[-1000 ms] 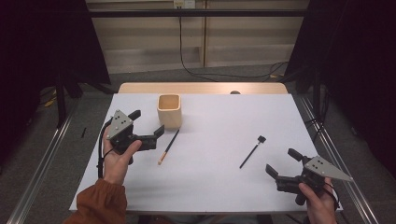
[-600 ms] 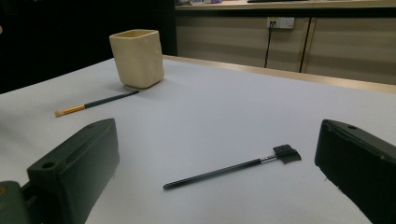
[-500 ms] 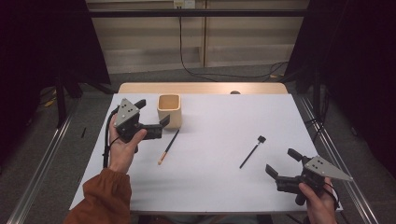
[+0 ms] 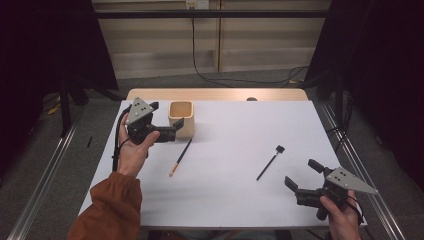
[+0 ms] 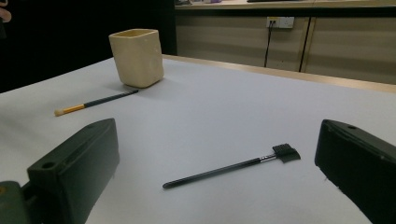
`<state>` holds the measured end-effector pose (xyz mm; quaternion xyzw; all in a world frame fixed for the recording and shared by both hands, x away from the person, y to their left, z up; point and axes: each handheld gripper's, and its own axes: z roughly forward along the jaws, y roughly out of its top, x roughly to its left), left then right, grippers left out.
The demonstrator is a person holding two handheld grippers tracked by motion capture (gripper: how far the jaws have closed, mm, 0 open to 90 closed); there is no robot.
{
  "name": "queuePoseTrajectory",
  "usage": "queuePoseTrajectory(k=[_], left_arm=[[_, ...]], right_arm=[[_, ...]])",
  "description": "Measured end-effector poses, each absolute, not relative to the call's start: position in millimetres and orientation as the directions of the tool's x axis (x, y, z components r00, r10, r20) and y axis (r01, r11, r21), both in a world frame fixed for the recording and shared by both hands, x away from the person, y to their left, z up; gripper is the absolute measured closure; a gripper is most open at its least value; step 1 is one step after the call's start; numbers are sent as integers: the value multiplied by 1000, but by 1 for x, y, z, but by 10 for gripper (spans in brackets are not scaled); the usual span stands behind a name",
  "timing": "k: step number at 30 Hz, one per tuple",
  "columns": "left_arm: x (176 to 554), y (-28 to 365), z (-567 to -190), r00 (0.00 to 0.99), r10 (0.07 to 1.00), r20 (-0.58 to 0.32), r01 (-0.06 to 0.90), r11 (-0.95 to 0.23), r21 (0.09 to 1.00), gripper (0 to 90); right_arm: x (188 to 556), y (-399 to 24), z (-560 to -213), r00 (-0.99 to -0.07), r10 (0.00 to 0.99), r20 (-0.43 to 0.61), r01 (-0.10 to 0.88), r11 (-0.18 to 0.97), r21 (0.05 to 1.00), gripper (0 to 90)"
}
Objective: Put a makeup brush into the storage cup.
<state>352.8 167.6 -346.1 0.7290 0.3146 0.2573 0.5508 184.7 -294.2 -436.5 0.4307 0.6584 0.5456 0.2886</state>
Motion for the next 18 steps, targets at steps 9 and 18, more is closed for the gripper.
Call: queuePoseTrajectory(k=[9, 18], left_arm=[[357, 160, -338, 694, 715, 80, 230, -326, 917, 22], [364, 152, -337, 702, 711, 34, 371, -407, 835, 31]], right_arm=[[185, -294, -437, -462, 882, 91, 254, 33, 967, 0], [184, -294, -437, -462, 882, 92, 260, 35, 965, 0]])
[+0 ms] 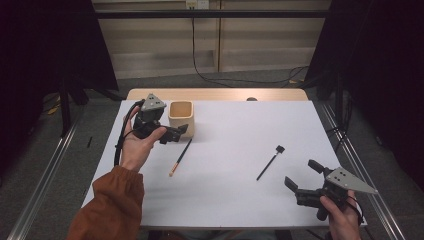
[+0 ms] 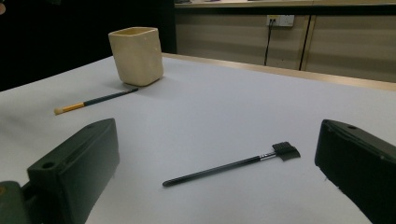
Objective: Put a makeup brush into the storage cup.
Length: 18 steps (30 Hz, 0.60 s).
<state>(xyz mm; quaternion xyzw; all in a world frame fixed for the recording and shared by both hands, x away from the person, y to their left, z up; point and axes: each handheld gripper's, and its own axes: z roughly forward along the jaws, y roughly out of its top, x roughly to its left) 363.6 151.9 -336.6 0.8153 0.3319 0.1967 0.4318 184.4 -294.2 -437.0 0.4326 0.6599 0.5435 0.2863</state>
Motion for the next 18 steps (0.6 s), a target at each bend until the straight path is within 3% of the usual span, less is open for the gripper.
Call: queuePoseTrajectory(k=[18], left_arm=[[373, 144, -351, 714, 700, -13, 533, -531, 659, 47]], right_arm=[[185, -294, -437, -464, 882, 85, 258, 42, 965, 0]])
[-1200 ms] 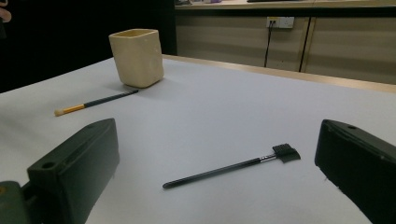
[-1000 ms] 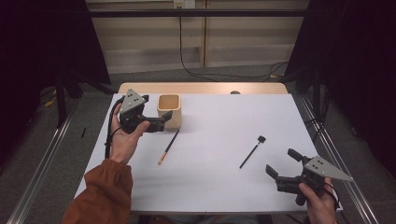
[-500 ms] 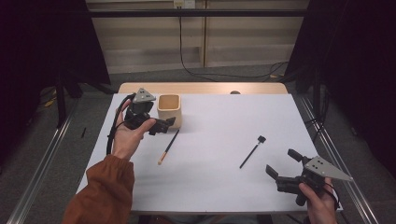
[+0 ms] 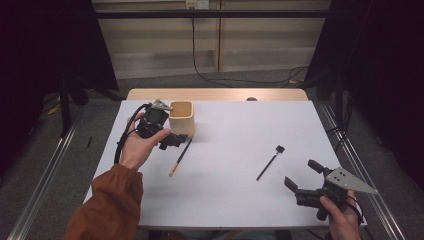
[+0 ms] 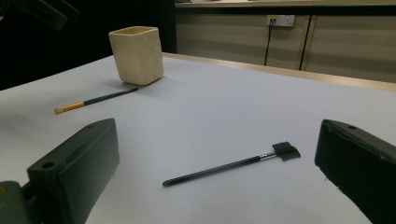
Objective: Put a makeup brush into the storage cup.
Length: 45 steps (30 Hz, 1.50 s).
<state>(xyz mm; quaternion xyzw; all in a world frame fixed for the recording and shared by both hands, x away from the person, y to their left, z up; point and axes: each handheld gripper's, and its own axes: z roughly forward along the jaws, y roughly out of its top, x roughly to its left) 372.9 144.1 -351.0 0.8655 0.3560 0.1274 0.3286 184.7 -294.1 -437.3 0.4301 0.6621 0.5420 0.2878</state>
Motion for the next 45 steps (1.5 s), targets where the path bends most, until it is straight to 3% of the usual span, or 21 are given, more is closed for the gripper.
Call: queuePoseTrajectory(k=[13, 24, 38, 45], left_arm=[[379, 137, -369, 720, 694, -13, 596, -610, 522, 68], [389, 140, -385, 693, 716, -80, 673, -603, 429, 56], [396, 132, -417, 685, 725, -66, 716, -654, 244, 47], [395, 123, -432, 690, 721, -64, 720, -674, 164, 83]], right_arm=[[185, -294, -437, -461, 884, 83, 260, 45, 965, 0], [185, -294, -438, -455, 886, 88, 265, 40, 963, 0], [184, -293, -437, -462, 883, 85, 264, 46, 963, 0], [184, -293, -437, -464, 882, 85, 263, 45, 964, 0]])
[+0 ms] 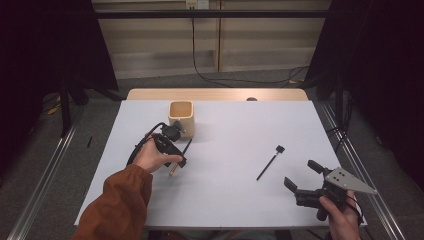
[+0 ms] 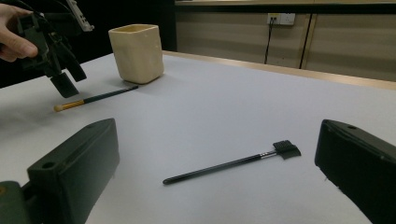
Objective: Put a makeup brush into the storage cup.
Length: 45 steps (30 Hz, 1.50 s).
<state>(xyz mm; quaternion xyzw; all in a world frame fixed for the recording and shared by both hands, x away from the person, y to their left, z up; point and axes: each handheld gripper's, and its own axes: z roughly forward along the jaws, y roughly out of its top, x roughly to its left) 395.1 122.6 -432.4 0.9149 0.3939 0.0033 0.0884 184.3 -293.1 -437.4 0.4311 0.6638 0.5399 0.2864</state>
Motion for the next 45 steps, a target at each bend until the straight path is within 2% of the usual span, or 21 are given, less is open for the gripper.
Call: queuePoseTrajectory(k=[4, 7, 9, 14, 19, 21, 22, 32, 34, 38, 41, 45], left_arm=[[394, 121, -436, 678, 734, -42, 731, -667, 143, 109], [395, 123, -437, 658, 750, -69, 750, -646, 143, 189], [394, 125, -437, 646, 761, -65, 761, -633, 142, 208], [392, 124, -436, 645, 759, -89, 763, -634, 125, 374], [389, 119, -441, 651, 755, -81, 758, -644, 101, 445], [388, 117, -442, 656, 750, -80, 754, -650, 91, 501], [387, 114, -444, 666, 744, -50, 746, -661, 82, 544], [390, 107, -444, 659, 751, -34, 752, -659, 27, 605], [390, 107, -444, 663, 748, -25, 748, -663, 20, 659], [391, 107, -444, 665, 746, -32, 747, -665, 13, 703], [392, 109, -444, 658, 752, -38, 753, -658, 12, 816], [394, 109, -445, 667, 744, -36, 744, -668, 4, 831]], right_arm=[[184, -293, -438, -465, 881, 85, 263, 46, 964, 0], [184, -293, -437, -465, 881, 85, 265, 47, 963, 0], [184, -293, -438, -466, 881, 85, 264, 46, 963, 0], [184, -293, -438, -467, 880, 84, 264, 48, 963, 0], [184, -292, -438, -470, 879, 84, 266, 50, 963, 0], [184, -292, -438, -470, 878, 86, 265, 48, 963, 0], [184, -292, -438, -469, 879, 85, 265, 48, 963, 0], [184, -292, -438, -472, 877, 86, 267, 49, 963, 0], [184, -293, -438, -472, 877, 87, 272, 51, 961, 0], [184, -292, -438, -475, 876, 85, 272, 54, 961, 0], [184, -292, -438, -475, 876, 85, 273, 55, 960, 0], [184, -291, -438, -481, 873, 84, 273, 58, 960, 0]])
